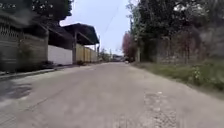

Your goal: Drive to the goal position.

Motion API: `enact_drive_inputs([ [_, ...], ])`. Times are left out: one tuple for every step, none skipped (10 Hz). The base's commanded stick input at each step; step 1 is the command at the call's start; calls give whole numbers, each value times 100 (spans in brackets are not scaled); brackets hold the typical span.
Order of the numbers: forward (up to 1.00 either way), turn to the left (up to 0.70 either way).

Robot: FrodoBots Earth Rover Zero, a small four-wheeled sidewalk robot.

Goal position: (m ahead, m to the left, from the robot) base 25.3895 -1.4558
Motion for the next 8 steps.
enact_drive_inputs([
  [100, -24],
  [100, -20],
  [100, -6],
  [100, 0],
  [100, 0],
  [100, 0],
  [100, -1],
  [100, -15],
])
